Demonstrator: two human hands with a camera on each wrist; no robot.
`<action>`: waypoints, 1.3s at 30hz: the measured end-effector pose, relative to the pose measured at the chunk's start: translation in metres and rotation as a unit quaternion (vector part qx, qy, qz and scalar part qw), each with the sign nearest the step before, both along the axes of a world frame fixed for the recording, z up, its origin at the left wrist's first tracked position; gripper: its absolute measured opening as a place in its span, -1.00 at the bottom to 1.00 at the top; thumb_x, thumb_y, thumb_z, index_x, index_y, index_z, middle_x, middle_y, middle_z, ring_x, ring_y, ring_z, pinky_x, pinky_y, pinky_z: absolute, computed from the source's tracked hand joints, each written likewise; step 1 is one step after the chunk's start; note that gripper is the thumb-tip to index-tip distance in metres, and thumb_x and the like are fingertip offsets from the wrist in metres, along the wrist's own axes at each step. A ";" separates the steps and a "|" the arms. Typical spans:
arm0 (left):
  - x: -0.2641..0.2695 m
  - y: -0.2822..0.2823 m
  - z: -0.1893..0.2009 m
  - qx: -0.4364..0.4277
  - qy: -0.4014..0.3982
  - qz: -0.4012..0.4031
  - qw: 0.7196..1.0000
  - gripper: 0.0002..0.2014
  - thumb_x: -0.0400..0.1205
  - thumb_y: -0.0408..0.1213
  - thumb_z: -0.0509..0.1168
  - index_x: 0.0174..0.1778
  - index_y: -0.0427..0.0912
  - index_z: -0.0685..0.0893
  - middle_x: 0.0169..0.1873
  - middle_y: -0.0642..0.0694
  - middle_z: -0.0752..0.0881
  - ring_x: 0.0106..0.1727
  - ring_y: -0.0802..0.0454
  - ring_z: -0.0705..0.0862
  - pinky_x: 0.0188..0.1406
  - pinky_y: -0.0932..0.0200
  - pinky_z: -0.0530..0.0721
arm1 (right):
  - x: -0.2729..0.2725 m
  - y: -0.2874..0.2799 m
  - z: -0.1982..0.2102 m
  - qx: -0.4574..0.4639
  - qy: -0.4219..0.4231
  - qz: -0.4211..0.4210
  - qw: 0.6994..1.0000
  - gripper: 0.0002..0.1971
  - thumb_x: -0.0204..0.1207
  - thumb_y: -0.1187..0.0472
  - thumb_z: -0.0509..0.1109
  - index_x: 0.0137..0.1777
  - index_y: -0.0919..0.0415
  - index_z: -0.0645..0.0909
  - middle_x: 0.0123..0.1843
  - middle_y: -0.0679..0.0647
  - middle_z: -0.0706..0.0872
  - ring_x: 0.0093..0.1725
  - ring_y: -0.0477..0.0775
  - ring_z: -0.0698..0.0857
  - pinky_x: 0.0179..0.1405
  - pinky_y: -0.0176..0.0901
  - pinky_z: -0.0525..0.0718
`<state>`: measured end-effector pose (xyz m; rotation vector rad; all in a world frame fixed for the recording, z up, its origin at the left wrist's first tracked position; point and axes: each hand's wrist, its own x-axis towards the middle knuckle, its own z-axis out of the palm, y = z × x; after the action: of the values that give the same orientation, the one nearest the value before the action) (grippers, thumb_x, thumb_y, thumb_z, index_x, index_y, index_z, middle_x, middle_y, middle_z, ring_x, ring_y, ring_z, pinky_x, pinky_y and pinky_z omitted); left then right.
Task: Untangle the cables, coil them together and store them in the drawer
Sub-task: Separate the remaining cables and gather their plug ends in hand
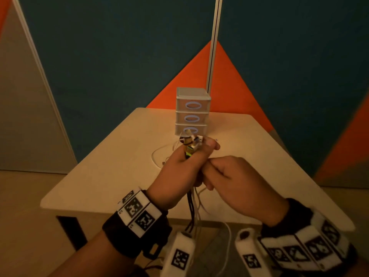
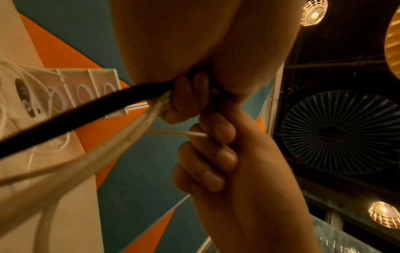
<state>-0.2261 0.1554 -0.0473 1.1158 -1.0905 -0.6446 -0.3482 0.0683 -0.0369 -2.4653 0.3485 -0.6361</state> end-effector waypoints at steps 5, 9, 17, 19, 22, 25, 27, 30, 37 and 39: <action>0.016 0.003 -0.003 -0.020 0.034 0.073 0.997 -0.69 0.77 0.03 0.16 -0.06 -0.09 0.67 -0.34 -0.28 0.38 -0.47 0.00 0.23 -0.50 0.13 0.24 | 0.004 0.002 -0.035 0.079 0.001 0.081 0.994 -0.52 0.73 -0.26 0.11 -0.33 0.01 0.47 -0.40 0.04 0.53 -0.36 0.05 0.53 -0.25 0.12 0.55; 0.035 0.004 0.002 -0.051 0.085 0.089 0.991 -0.69 0.82 -0.03 0.11 -0.05 -0.11 0.65 -0.42 -0.06 0.48 -0.46 0.07 0.38 -0.39 0.16 0.42 | -0.007 -0.005 -0.072 0.120 0.048 0.094 0.987 -0.48 0.73 -0.28 0.07 -0.33 0.04 0.46 -0.39 -0.05 0.52 -0.33 -0.01 0.55 -0.18 0.05 0.58; 0.071 0.016 0.017 -0.082 0.244 0.075 0.963 -0.77 0.81 -0.06 0.14 -0.08 -0.04 0.58 -0.49 0.05 0.17 -0.53 0.15 0.10 -0.63 0.29 0.20 | -0.048 -0.020 -0.140 0.016 0.166 0.067 0.984 -0.48 0.68 -0.34 0.06 0.00 -0.01 0.71 -0.06 -0.23 0.77 0.03 -0.29 0.73 0.11 -0.10 0.68; 0.071 0.019 0.014 -0.055 0.241 0.060 0.967 -0.89 0.76 -0.21 0.21 -0.08 -0.02 0.57 -0.51 0.08 0.21 -0.53 0.16 0.08 -0.62 0.28 0.10 | -0.059 -0.021 -0.144 0.060 0.220 0.097 0.969 -0.72 0.69 -0.25 0.22 -0.11 -0.25 0.70 -0.17 -0.39 0.71 -0.06 -0.38 0.71 0.01 -0.28 0.65; 0.060 0.018 0.001 -0.005 0.198 0.075 0.977 -0.81 0.72 -0.43 0.21 0.15 -0.10 0.65 -0.47 0.04 0.28 -0.53 0.14 0.12 -0.61 0.26 0.11 | -0.072 -0.028 -0.125 0.123 0.277 0.118 0.946 -0.71 0.42 -0.41 0.48 0.13 -0.57 0.60 -0.04 -0.23 0.80 -0.05 -0.30 0.74 0.03 -0.28 0.71; 0.044 0.016 -0.009 0.019 0.180 0.040 0.983 -0.79 0.71 -0.40 0.22 0.06 -0.13 0.76 -0.50 0.01 0.13 -0.55 0.10 0.05 -0.64 0.23 0.08 | -0.074 -0.045 -0.087 0.127 0.250 0.088 0.956 -0.32 0.29 -0.38 0.62 0.41 -0.55 0.46 -0.08 0.04 0.77 -0.19 -0.14 0.74 -0.17 -0.27 0.70; 0.032 0.012 -0.012 0.015 0.173 -0.005 0.985 -0.80 0.72 -0.34 0.21 0.05 -0.13 0.76 -0.50 0.00 0.06 -0.54 0.07 0.02 -0.61 0.21 0.07 | -0.062 -0.043 -0.059 0.133 0.188 0.092 0.969 -0.30 0.29 -0.31 0.64 0.43 -0.54 0.45 0.00 -0.15 0.75 -0.07 -0.18 0.74 -0.09 -0.25 0.73; 0.013 0.005 -0.011 -0.013 0.161 -0.042 0.986 -0.80 0.79 -0.32 0.15 0.18 -0.18 0.68 -0.48 -0.05 0.05 -0.52 0.05 0.08 -0.56 0.17 0.19 | -0.017 -0.023 -0.047 0.146 0.119 0.121 0.975 -0.33 0.37 -0.26 0.60 0.49 -0.36 0.47 0.29 -0.36 0.68 0.31 -0.31 0.65 0.26 -0.17 0.69; 0.025 0.011 -0.003 0.037 -0.083 0.103 0.991 -0.68 0.75 0.02 0.16 0.18 0.02 0.78 -0.53 0.05 0.60 -0.30 -0.14 0.68 -0.03 -0.20 0.72 | 0.037 0.000 -0.082 0.305 0.010 0.142 0.942 -0.69 0.69 -0.18 0.29 -0.23 -0.10 0.65 -0.29 0.39 0.61 -0.43 -0.07 0.54 -0.32 -0.05 0.56; 0.037 0.016 -0.009 0.058 -0.075 0.109 0.990 -0.69 0.72 0.05 0.21 0.12 0.03 0.81 -0.39 -0.10 0.75 -0.21 -0.16 0.77 0.02 -0.17 0.74 | 0.032 -0.001 -0.085 0.342 -0.008 0.156 0.927 -0.65 0.66 -0.29 0.26 -0.19 -0.08 0.63 -0.33 0.35 0.53 -0.48 -0.07 0.43 -0.38 -0.09 0.51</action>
<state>-0.1893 0.1717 -0.0560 1.3800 -1.0488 -0.4607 -0.3166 0.0674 -0.1215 -1.7855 0.1294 -0.3198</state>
